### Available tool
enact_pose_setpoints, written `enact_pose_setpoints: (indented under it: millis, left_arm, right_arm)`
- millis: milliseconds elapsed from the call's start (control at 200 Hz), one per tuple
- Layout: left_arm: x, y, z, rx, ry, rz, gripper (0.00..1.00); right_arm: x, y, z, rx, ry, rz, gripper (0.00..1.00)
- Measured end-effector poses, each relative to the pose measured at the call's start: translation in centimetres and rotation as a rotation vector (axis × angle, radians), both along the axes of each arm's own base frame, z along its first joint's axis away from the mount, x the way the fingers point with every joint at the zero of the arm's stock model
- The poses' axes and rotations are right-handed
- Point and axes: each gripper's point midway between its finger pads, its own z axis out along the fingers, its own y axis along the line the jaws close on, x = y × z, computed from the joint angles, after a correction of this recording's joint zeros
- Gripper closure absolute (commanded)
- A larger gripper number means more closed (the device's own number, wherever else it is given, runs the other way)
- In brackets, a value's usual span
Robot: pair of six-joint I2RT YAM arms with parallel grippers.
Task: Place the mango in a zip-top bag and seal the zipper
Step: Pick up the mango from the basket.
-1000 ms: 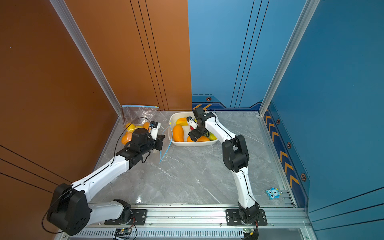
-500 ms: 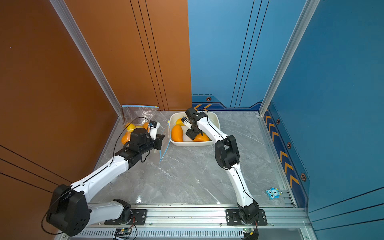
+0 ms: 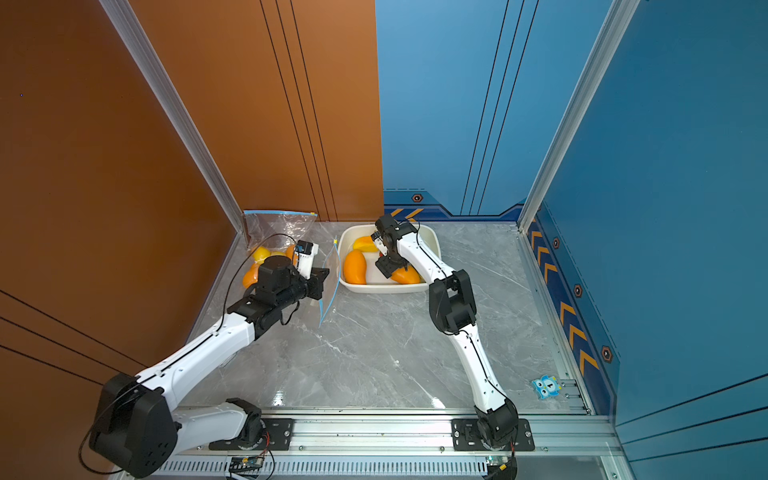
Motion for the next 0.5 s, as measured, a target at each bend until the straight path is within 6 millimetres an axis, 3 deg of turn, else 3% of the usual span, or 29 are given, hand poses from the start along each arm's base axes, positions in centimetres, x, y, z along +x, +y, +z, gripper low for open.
enact_pose_setpoints:
  millis: [125,220,355,435,495]
  left_arm:
    - [0.0,-0.1,0.1,-0.033,0.012,0.004,1.00]
    - [0.0,0.0,0.2,-0.064,0.027,0.009,1.00]
    - [-0.1,0.0,0.6,-0.103,0.038,0.012,1.00]
    - [-0.3,-0.1,1.1,-0.125,0.037,0.011,1.00]
    - [-0.4,-0.1,1.4,-0.142,0.036,0.013,1.00]
  right_arm:
    - [0.8,0.3,2.2,0.193,-0.004,-0.128,0.68]
    - [0.5,0.6,6.9,0.379,-0.069,-0.205,0.74]
    - [-1.6,2.2,19.4,0.698,-0.319,-0.207,0.79]
    - [-5.0,3.6,27.6,0.911,-0.506,-0.135,0.77]
    - [-8.2,4.9,32.0,1.039,-0.619,-0.058,0.77]
